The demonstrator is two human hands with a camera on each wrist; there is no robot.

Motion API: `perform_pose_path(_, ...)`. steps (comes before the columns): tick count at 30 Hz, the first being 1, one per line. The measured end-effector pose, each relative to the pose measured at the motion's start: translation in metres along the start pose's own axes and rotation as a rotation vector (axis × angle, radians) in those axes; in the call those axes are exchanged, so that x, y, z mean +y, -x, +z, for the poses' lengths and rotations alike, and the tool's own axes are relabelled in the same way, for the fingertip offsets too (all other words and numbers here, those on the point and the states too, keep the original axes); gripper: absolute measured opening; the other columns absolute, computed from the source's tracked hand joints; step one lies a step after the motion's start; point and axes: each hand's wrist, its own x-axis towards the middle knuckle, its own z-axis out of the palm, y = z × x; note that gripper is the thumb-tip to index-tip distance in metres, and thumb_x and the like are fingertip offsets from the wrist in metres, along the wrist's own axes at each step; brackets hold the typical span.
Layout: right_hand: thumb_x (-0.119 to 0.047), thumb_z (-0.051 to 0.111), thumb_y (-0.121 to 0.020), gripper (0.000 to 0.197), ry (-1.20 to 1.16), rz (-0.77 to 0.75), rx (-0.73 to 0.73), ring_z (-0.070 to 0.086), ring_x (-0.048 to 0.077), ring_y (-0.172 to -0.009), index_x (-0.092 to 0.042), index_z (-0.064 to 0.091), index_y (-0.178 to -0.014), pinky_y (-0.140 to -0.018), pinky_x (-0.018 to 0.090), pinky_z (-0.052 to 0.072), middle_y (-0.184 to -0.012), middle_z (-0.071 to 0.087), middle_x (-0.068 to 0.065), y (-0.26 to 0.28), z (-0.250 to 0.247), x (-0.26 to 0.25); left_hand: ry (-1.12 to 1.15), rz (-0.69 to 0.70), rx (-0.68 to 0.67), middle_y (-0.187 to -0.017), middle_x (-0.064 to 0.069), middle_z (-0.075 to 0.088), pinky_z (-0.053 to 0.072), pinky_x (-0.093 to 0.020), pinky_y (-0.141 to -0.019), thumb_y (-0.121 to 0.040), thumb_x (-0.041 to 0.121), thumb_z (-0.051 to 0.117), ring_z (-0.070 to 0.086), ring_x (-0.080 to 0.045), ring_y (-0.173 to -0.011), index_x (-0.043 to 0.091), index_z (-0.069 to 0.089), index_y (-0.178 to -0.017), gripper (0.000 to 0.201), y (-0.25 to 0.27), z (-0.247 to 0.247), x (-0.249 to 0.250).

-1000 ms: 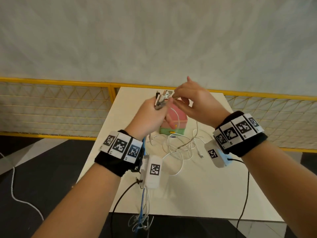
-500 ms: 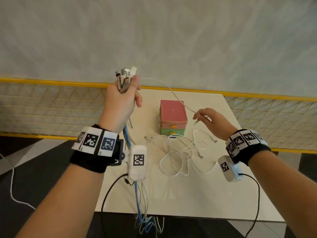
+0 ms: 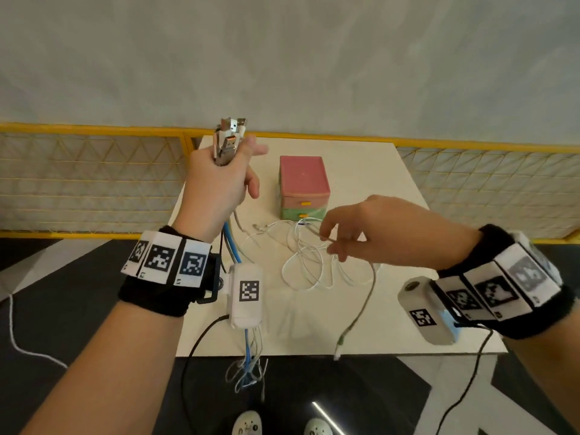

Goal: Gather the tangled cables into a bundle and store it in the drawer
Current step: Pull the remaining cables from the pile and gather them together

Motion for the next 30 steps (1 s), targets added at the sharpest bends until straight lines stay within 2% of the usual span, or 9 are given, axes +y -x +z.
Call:
perform_pose_path(3, -0.064, 0.042, -0.084, 0.038, 0.055, -0.039, -0.057, 0.062, 0.000, -0.078, -0.037, 0.065, -0.098, -0.069, 0.021, 0.046, -0.082, 0.067, -0.020, 0.014, 0.009, -0.009, 0.035, 0.011, -0.157, -0.045, -0.006, 0.055, 0.027, -0.020, -0.040, -0.102, 0.042, 0.045, 0.030, -0.013, -0.036, 0.013, 0.075, -0.076, 0.049, 0.015, 0.000, 0.007)
perform_pose_path(6, -0.059, 0.037, -0.088, 0.039, 0.004, -0.014, 0.070, 0.057, -0.006, -0.077, -0.035, 0.065, -0.100, -0.071, 0.022, 0.047, -0.095, 0.066, -0.018, 0.018, 0.016, -0.008, 0.064, 0.032, -0.358, -0.056, -0.013, 0.065, 0.034, -0.021, -0.044, -0.103, 0.041, 0.039, 0.041, -0.013, -0.039, 0.012, 0.074, -0.070, 0.056, 0.032, 0.000, 0.016)
perform_pose_path(10, -0.046, 0.040, -0.096, 0.039, -0.190, -0.031, 0.212, 0.057, 0.006, -0.107, -0.022, 0.058, -0.121, -0.091, 0.027, 0.047, -0.120, 0.060, -0.009, 0.017, 0.023, -0.014, -0.080, 0.175, -0.554, -0.096, 0.006, 0.076, 0.048, -0.017, -0.087, -0.105, 0.034, 0.030, 0.068, -0.004, -0.095, 0.019, 0.076, -0.076, 0.056, 0.054, 0.006, 0.029)
perform_pose_path(13, -0.027, 0.042, -0.100, 0.038, -0.503, -0.140, 0.210, 0.052, 0.008, -0.119, -0.004, 0.049, -0.130, -0.102, 0.023, 0.042, -0.128, 0.056, 0.004, 0.014, 0.028, -0.034, -0.086, 0.174, -0.622, -0.107, 0.013, 0.073, 0.045, -0.007, -0.090, -0.106, 0.031, 0.030, 0.064, 0.002, -0.107, 0.014, 0.076, -0.084, 0.053, 0.065, 0.017, 0.036)
perform_pose_path(15, -0.014, 0.041, -0.099, 0.032, -0.626, -0.177, 0.246, 0.053, 0.011, -0.114, 0.005, 0.049, -0.124, -0.100, 0.021, 0.043, -0.121, 0.057, 0.011, 0.011, 0.035, -0.044, -0.101, 0.176, -0.627, -0.111, 0.015, 0.072, 0.047, -0.010, -0.090, -0.106, 0.035, 0.030, 0.064, 0.002, -0.107, 0.015, 0.076, -0.088, 0.053, 0.071, 0.022, 0.038)
perform_pose_path(18, -0.010, 0.038, -0.098, 0.029, -0.818, -0.167, 0.258, 0.059, 0.026, -0.100, 0.011, 0.043, -0.118, -0.092, 0.038, 0.049, -0.105, 0.059, 0.024, 0.009, 0.050, -0.053, -0.187, 0.225, -0.609, -0.110, 0.020, 0.070, 0.047, -0.008, -0.071, -0.105, 0.037, 0.033, 0.064, 0.008, -0.093, 0.021, 0.077, -0.091, 0.049, 0.077, 0.026, 0.041)
perform_pose_path(22, -0.011, 0.030, -0.099, 0.016, -0.962, -0.165, 0.298, 0.049, 0.019, -0.068, -0.001, 0.043, -0.098, -0.072, 0.046, 0.052, -0.079, 0.048, 0.006, 0.009, 0.068, -0.063, -0.211, 0.243, -0.590, -0.108, 0.016, 0.072, 0.045, -0.006, -0.075, -0.105, 0.037, 0.037, 0.064, 0.005, -0.102, 0.014, 0.076, -0.084, 0.049, 0.080, 0.029, 0.041)
perform_pose_path(26, -0.016, 0.029, -0.102, 0.015, -0.832, -0.133, 0.280, 0.052, 0.019, -0.063, -0.011, 0.039, -0.092, -0.064, 0.033, 0.049, -0.074, 0.047, 0.001, 0.010, 0.093, -0.055, -0.122, 0.265, -0.531, -0.101, 0.006, 0.073, 0.042, -0.001, -0.078, -0.106, 0.028, 0.037, 0.066, 0.004, -0.098, 0.008, 0.069, -0.072, 0.051, 0.080, 0.031, 0.041)
perform_pose_path(30, -0.018, 0.031, -0.102, 0.015, -0.793, -0.009, 0.181, 0.047, 0.015, -0.058, -0.005, 0.038, -0.099, -0.060, 0.039, 0.053, -0.072, 0.044, 0.003, 0.014, 0.120, -0.037, -0.046, 0.262, -0.474, -0.092, 0.001, 0.074, 0.046, -0.004, -0.078, -0.105, 0.026, 0.037, 0.070, -0.004, -0.092, 0.006, 0.063, -0.069, 0.049, 0.079, 0.030, 0.037)
